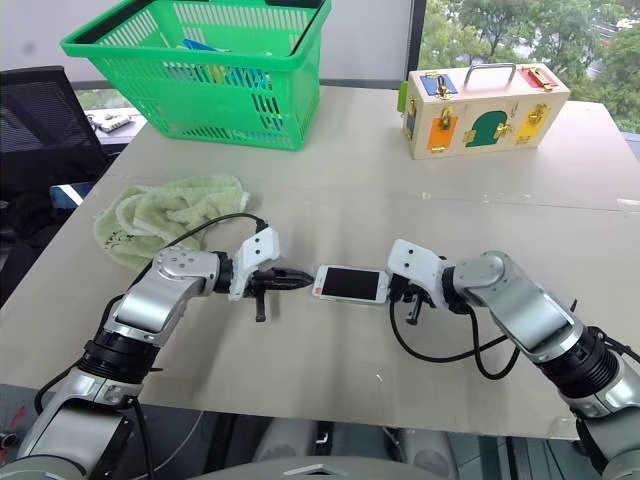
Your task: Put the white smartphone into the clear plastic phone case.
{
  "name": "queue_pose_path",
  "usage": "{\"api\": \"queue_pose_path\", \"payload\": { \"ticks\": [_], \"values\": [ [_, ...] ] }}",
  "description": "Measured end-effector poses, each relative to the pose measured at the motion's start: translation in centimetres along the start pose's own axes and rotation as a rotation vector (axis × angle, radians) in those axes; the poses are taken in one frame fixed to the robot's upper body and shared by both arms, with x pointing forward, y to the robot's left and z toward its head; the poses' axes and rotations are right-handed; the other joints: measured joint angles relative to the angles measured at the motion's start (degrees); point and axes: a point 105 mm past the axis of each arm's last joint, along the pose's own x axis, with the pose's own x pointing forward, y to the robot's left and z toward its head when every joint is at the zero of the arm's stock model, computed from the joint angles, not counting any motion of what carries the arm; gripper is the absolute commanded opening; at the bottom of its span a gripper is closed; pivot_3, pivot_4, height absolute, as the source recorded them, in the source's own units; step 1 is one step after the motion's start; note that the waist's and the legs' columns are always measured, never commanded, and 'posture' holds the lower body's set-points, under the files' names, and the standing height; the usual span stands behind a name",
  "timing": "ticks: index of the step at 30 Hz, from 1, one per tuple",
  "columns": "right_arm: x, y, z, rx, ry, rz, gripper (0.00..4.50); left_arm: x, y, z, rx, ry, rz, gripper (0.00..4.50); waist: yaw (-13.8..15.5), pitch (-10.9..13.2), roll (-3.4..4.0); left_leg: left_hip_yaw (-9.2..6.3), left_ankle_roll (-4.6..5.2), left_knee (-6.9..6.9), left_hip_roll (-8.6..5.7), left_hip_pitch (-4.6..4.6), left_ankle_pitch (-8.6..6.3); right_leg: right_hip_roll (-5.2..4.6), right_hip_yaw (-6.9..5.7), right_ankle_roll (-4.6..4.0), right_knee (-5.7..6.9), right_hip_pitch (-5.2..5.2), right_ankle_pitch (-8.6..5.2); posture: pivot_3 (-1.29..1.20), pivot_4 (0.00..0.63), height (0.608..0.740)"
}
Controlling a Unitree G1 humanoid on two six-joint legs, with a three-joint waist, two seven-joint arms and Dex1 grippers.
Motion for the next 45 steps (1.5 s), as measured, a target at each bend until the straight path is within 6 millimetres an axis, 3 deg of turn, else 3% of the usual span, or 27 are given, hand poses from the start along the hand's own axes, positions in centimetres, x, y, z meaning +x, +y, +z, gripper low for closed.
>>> {"api": "queue_pose_path", "payload": {
  "ticks": [8, 16, 25, 31, 34, 40, 45],
  "values": [
    [-0.9, -0.1, -0.9, 0.003, 0.009, -0.017, 0.03, 0.9, -0.3, 0.5, 0.003, -0.027, -0.009, 0.0, 0.95, -0.02, 0.07, -0.07, 0.0, 0.07, -0.14, -0.06, 0.0, -0.07, -0.07, 0.0, -0.04, 0.09, 0.0, 0.0, 0.15, 0.74],
    [-4.8, -0.7, -2.8, 0.044, 0.044, -0.099, 0.03, 4.3, -1.8, 2.3, 0.022, -0.072, -0.117, 0.0, 0.74, -0.01, 0.05, -0.07, 0.08, 0.15, -0.28, -0.13, -0.04, -0.16, 0.06, 0.2, -0.23, 0.17, 0.02, 0.0, 0.15, 0.74],
    [-5.2, -1.2, -5.2, 0.1, 0.105, -0.114, 0.03, 6.1, -1.9, 3.3, 0.047, -0.079, -0.193, 0.0, 0.91, -0.01, 0.06, -0.14, 0.07, 0.25, -0.27, -0.14, -0.04, -0.08, 0.01, 0.11, -0.15, 0.22, -0.05, 0.0, 0.15, 0.74],
    [-6.1, -1.8, -6.7, 0.11, 0.07, -0.182, 0.03, 3.7, -1.8, 2.4, 0.026, -0.092, -0.243, 0.0, 0.29, 0.01, 0.03, -0.09, 0.11, 0.23, -0.24, -0.13, -0.07, -0.04, 0.18, 0.33, -0.2, 0.2, 0.0, 0.0, 0.15, 0.74],
    [-7.3, -2.5, -7.6, 0.192, 0.028, -0.247, 0.03, 2.5, -1.4, 3.3, 0.002, -0.155, -0.247, 0.0, 0.68, 0.02, 0.03, -0.12, 0.11, 0.23, -0.24, -0.14, -0.07, -0.05, 0.08, 0.27, -0.18, 0.21, -0.05, 0.0, 0.15, 0.74],
    [-7.5, -3.1, -5.3, 0.26, -0.122, -0.288, 0.03, 5.0, -2.5, 6.5, 0.035, -0.232, -0.306, 0.0, 0.24, 0.03, 0.01, -0.08, 0.11, 0.27, -0.25, -0.08, -0.07, 0.02, 0.27, 0.3, -0.12, 0.2, -0.02, 0.0, 0.15, 0.74],
    [-5.9, -3.1, -4.0, 0.269, -0.14, -0.263, 0.03, 7.4, -2.8, 5.6, 0.047, -0.146, -0.305, 0.0, -0.9, 0.04, 0.01, -0.13, 0.11, 0.23, -0.21, -0.07, -0.07, 0.11, 0.49, 0.43, -0.1, 0.18, 0.06, 0.0, 0.15, 0.74]
  ]
}}
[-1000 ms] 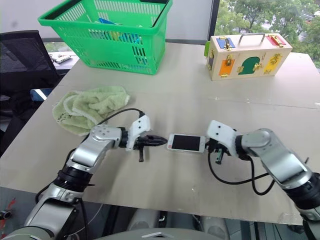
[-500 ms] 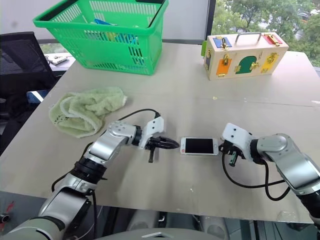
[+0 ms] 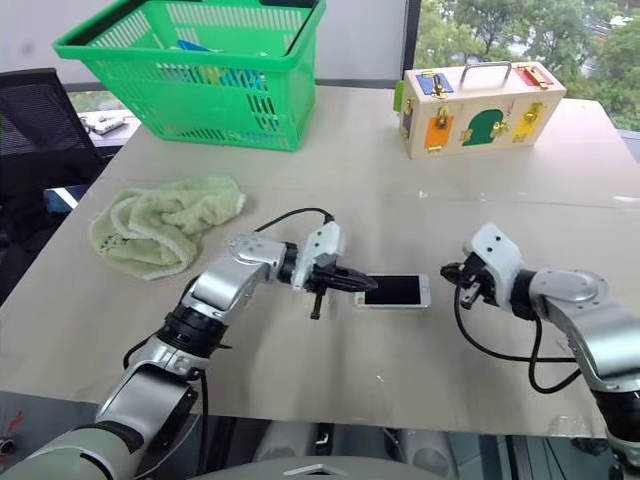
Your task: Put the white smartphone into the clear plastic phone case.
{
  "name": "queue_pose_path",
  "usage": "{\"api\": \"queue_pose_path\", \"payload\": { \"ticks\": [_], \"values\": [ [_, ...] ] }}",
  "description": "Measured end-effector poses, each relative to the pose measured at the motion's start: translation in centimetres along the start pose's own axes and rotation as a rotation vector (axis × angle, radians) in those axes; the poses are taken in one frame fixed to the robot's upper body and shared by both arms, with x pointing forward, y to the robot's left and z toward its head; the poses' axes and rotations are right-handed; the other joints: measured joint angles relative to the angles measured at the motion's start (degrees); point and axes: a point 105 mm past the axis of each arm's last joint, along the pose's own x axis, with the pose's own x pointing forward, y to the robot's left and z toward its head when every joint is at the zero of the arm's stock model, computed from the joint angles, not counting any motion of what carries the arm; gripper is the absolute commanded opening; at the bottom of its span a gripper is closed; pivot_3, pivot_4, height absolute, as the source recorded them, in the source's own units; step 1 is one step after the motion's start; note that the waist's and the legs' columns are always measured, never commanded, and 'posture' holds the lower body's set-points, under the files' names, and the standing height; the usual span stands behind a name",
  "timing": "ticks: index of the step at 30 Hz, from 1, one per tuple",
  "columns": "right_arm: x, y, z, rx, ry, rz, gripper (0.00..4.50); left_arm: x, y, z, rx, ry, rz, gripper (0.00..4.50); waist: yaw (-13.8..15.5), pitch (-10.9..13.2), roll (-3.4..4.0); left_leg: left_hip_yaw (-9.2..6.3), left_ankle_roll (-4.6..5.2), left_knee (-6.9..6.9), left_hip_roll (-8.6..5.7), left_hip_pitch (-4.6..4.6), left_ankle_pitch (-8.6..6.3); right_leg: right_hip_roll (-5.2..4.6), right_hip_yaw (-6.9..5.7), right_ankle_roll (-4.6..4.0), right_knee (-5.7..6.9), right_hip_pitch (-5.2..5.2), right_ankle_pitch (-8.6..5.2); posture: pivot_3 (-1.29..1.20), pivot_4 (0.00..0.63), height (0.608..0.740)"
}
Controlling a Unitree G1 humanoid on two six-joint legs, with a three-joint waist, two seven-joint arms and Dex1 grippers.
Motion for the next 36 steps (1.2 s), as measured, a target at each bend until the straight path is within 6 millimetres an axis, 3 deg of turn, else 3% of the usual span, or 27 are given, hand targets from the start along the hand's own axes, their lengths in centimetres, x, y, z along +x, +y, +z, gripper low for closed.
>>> {"api": "queue_pose_path", "payload": {
  "ticks": [4, 19, 26, 32, 36],
  "values": [
    [1.3, 1.0, 0.3, -0.017, 0.033, 0.047, 0.03, 0.9, 0.3, 0.0, 0.019, 0.032, -0.001, 0.0, 0.08, 0.0, 0.0, 0.0, 0.0, -0.03, 0.01, 0.01, 0.0, 0.01, -0.01, -0.01, 0.0, 0.0, 0.0, 0.0, 0.15, 0.74],
    [2.2, 1.4, 0.9, -0.084, 0.178, 0.14, 0.03, 1.0, 0.5, -0.1, 0.03, 0.055, 0.015, 0.0, 0.05, -0.11, -0.05, 0.01, 0.0, -0.03, 0.01, 0.09, 0.0, -0.01, 0.07, -0.13, 0.01, 0.03, -0.07, 0.0, 0.15, 0.74],
    [3.0, 1.4, 0.4, -0.204, 0.298, 0.195, 0.03, 1.2, 0.3, -0.3, 0.012, 0.059, 0.037, 0.0, 0.04, -0.64, -0.41, 0.01, 0.0, -0.03, 0.02, 0.14, 0.0, -0.01, 0.06, -0.16, 0.0, 0.06, -0.09, 0.0, 0.15, 0.74],
    [4.2, 1.1, 0.0, -0.305, 0.321, 0.182, 0.03, 1.3, 0.3, -0.9, -0.011, 0.074, 0.06, 0.0, -0.03, -1.19, -1.05, 0.04, -0.02, -0.31, 0.12, 1.11, -0.02, -0.18, 0.09, -0.24, -0.1, 0.79, -0.15, 0.0, 0.15, 0.74],
    [3.4, 1.9, 0.6, -0.103, 0.18, 0.237, 0.03, 1.4, 0.2, -0.8, -0.004, 0.072, 0.057, 0.0, 0.08, -1.08, -0.9, 0.07, -0.01, -0.32, 0.11, 0.94, -0.01, -0.24, 0.19, -0.22, -0.08, 0.72, -0.13, 0.0, 0.15, 0.74]
  ]
}}
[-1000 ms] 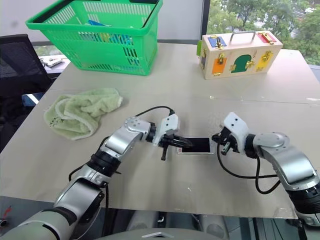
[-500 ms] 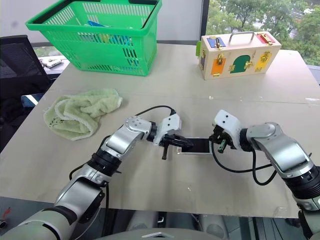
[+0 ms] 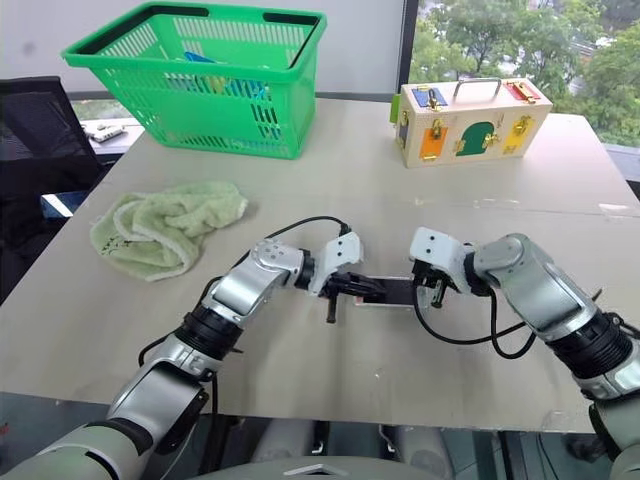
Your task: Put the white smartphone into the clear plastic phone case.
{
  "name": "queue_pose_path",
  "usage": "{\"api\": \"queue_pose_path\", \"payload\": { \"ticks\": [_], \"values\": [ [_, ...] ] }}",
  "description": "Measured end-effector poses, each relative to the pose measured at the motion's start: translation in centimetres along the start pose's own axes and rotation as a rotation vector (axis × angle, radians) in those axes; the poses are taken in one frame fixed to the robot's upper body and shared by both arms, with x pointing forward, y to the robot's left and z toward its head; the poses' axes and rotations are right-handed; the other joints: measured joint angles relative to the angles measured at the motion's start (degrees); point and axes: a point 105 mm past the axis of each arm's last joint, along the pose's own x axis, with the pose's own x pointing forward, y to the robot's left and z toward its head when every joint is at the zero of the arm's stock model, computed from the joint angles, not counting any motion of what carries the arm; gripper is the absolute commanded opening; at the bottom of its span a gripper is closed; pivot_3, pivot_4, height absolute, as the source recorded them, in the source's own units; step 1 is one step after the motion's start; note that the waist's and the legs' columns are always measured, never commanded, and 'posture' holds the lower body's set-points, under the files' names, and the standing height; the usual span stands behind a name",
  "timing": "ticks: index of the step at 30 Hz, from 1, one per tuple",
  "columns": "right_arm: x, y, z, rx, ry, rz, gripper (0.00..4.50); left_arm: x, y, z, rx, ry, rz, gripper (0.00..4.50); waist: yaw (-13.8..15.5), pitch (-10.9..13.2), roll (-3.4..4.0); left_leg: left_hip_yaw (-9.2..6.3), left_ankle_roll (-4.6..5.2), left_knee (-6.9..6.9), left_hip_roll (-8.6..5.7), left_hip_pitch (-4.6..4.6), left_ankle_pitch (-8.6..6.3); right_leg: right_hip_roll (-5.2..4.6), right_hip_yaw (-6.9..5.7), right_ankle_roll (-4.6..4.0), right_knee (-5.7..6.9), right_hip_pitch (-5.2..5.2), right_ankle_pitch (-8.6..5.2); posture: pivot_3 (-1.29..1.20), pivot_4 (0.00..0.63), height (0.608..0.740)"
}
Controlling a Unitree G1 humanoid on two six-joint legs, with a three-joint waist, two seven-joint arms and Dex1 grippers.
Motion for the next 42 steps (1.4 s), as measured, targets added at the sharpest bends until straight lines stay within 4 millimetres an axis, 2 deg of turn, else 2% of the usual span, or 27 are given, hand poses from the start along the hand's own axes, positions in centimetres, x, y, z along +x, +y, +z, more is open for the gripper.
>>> {"api": "queue_pose_path", "payload": {
  "ticks": [3, 6, 10, 13, 20, 26, 33, 42],
  "values": [
    [-1.2, 1.7, 0.6, 0.055, -0.069, 0.094, 0.03, 0.1, -0.1, 0.3, 0.011, -0.006, -0.009, 0.0, 0.06, 0.24, 0.37, 0.05, 0.01, -0.2, -0.14, -0.13, 0.0, 0.05, 0.11, 0.09, -0.02, -0.17, 0.04, 0.0, 0.15, 0.74],
    [-2.2, 2.0, 0.7, 0.043, -0.059, 0.096, 0.03, 0.1, -0.2, 0.3, 0.013, -0.006, -0.011, 0.0, 0.06, 0.24, 0.37, 0.03, 0.01, -0.31, -0.19, -0.14, 0.0, 0.11, 0.08, 0.12, -0.14, -0.18, 0.02, 0.0, 0.15, 0.74],
    [-1.9, 2.1, -1.1, 0.039, 0.042, 0.087, 0.03, 0.1, -0.2, 0.3, 0.013, -0.006, -0.01, 0.0, 0.04, 0.26, 0.38, 0.04, 0.01, -0.32, -0.18, -0.14, 0.0, 0.12, 0.07, 0.04, -0.18, -0.2, -0.05, 0.0, 0.15, 0.74],
    [-2.1, 1.7, -1.3, -0.015, 0.088, 0.064, 0.03, 0.1, -0.1, 0.3, 0.011, -0.003, -0.003, 0.0, -0.01, 0.25, 0.37, 0.05, 0.01, -0.3, -0.17, -0.08, -0.01, 0.1, 0.06, 0.04, -0.2, -0.17, -0.06, 0.0, 0.15, 0.74],
    [-1.5, 1.2, -1.4, -0.115, 0.175, 0.102, 0.03, 0.1, -0.1, 0.2, 0.008, -0.002, -0.003, 0.0, 0.0, 0.14, 0.23, 0.01, 0.01, -0.31, -0.12, -0.03, -0.01, 0.11, 0.03, 0.04, -0.21, -0.14, -0.06, 0.0, 0.15, 0.74],
    [0.1, 1.0, -0.7, -0.217, 0.215, 0.139, 0.03, 0.2, 0.0, -0.2, -0.007, 0.008, 0.006, 0.0, -0.03, -0.57, -0.38, -0.05, 0.0, -0.35, 0.01, 0.1, -0.01, 0.1, -0.02, 0.03, -0.26, -0.07, -0.07, 0.0, 0.15, 0.74],
    [1.1, 1.3, -1.1, -0.254, 0.253, 0.171, 0.03, 0.6, -0.2, -1.0, -0.023, 0.028, 0.012, 0.0, 0.02, -1.75, -0.85, -0.08, -0.03, -0.41, 0.15, 0.2, -0.03, -0.14, -0.07, -0.01, -0.33, 0.01, -0.09, 0.0, 0.15, 0.74],
    [1.4, 1.2, -1.6, -0.282, 0.288, 0.193, 0.03, 0.9, -0.4, -1.2, -0.028, 0.042, 0.005, 0.0, 0.06, -2.49, -0.77, -0.13, -0.03, -0.64, 0.15, 0.27, -0.04, -0.22, -0.21, -0.01, -0.78, 0.18, -0.09, 0.0, 0.15, 0.74]
  ]
}}
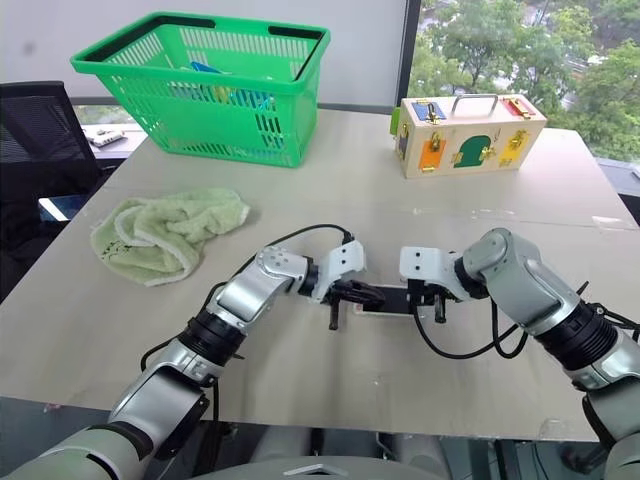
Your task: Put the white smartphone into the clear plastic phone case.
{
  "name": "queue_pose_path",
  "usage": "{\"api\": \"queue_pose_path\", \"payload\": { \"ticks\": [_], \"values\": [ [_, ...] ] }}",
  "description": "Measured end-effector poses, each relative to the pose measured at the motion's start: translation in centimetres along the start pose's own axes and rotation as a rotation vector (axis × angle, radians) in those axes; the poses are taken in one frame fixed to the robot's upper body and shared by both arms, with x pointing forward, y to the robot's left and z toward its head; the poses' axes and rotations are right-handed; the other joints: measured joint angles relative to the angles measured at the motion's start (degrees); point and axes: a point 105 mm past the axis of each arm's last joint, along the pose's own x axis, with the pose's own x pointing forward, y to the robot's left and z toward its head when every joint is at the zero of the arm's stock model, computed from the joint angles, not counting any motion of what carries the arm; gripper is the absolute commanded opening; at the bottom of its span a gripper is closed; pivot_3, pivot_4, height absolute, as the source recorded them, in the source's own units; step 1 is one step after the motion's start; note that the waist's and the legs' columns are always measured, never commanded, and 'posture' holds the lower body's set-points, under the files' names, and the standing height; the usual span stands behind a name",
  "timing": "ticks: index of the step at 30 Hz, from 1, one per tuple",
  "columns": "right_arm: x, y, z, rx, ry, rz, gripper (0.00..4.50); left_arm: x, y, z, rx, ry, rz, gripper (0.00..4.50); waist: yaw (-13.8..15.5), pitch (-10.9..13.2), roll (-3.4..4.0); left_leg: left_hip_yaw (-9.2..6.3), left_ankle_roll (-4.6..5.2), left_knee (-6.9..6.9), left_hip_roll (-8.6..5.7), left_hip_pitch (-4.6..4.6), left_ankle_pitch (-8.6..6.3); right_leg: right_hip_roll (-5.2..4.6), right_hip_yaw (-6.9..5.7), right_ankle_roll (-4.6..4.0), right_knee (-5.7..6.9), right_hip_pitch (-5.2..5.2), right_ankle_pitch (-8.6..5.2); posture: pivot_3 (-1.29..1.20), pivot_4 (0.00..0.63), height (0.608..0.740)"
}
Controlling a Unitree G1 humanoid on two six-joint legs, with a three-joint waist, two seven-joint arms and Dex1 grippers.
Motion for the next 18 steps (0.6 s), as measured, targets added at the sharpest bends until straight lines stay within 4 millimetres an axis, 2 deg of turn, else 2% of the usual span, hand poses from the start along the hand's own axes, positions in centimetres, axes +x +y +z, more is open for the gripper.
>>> {"api": "queue_pose_path", "payload": {
  "ticks": [4, 8, 10, 13, 14, 16, 17, 18],
  "values": [
    [0.6, 0.3, -0.4, -0.019, 0.029, 0.045, 0.03, -0.1, 0.0, -0.5, -0.019, 0.015, 0.005, 0.0, 0.0, -0.19, -0.17, 0.03, -0.06, -0.55, -0.07, 0.77, -0.04, -0.18, -0.04, 0.01, -0.44, 0.71, -0.01, 0.0, 0.15, 0.74],
    [1.3, 0.3, -0.2, -0.052, 0.044, 0.063, 0.03, 0.1, -0.2, -1.0, -0.034, 0.023, 0.003, 0.0, -0.09, -0.77, -0.56, 0.03, -0.31, -0.78, -0.05, 1.08, -0.19, -0.4, -0.27, 0.02, -0.56, 0.97, -0.01, 0.0, 0.15, 0.74],
    [2.0, 0.1, -0.2, -0.052, 0.048, 0.067, 0.03, 0.2, -0.4, -1.3, -0.045, 0.029, -0.001, 0.0, -0.18, -0.97, -0.74, -0.06, -0.62, -0.91, 0.12, 1.92, -0.38, -0.54, -0.56, 0.01, -0.87, 1.78, -0.03, 0.0, 0.15, 0.74],
    [2.9, -0.3, 0.1, -0.058, 0.034, 0.044, 0.03, 0.2, -0.3, -1.2, -0.046, 0.026, 0.008, 0.0, -0.63, -1.56, -0.54, -0.67, -0.68, -1.23, 0.13, 1.96, -0.5, -0.8, -1.32, 0.04, -1.83, 2.17, -0.04, 0.0, 0.15, 0.74],
    [3.1, -0.4, 0.1, -0.055, 0.006, 0.018, 0.03, 0.2, -0.3, -1.2, -0.045, 0.023, 0.011, 0.0, -1.23, -1.72, -0.26, -1.32, -0.68, -1.31, 0.13, 1.82, -0.53, -0.68, -1.93, 0.05, -2.59, 2.45, -0.03, 0.0, 0.15, 0.74],
    [3.5, -0.6, 0.0, -0.012, -0.096, -0.058, 0.03, 0.2, -0.4, -1.3, -0.046, 0.003, 0.018, 0.0, -1.98, -1.94, 0.16, -1.81, -0.63, -2.01, 0.27, 1.42, -0.58, -0.39, -2.35, 0.07, -3.84, 2.69, 0.0, 0.0, 0.15, 0.74],
    [3.6, -0.6, 0.1, 0.013, -0.151, -0.087, 0.03, 0.1, -0.4, -1.3, -0.047, -0.006, 0.024, 0.0, -2.32, -1.96, 0.21, -1.55, -0.61, -2.42, 0.29, 1.19, -0.58, -0.55, -2.2, 0.07, -3.05, 2.54, -0.01, 0.0, 0.15, 0.74],
    [3.7, -0.5, 0.1, 0.053, -0.219, -0.123, 0.03, 0.0, -0.3, -1.2, -0.041, -0.022, 0.037, 0.0, -2.42, -1.95, -0.15, -0.76, -0.61, -2.54, 0.01, 1.0, -0.58, -1.24, -0.88, 0.5, -1.04, 2.82, -0.29, 0.0, 0.15, 0.74]
  ]
}}
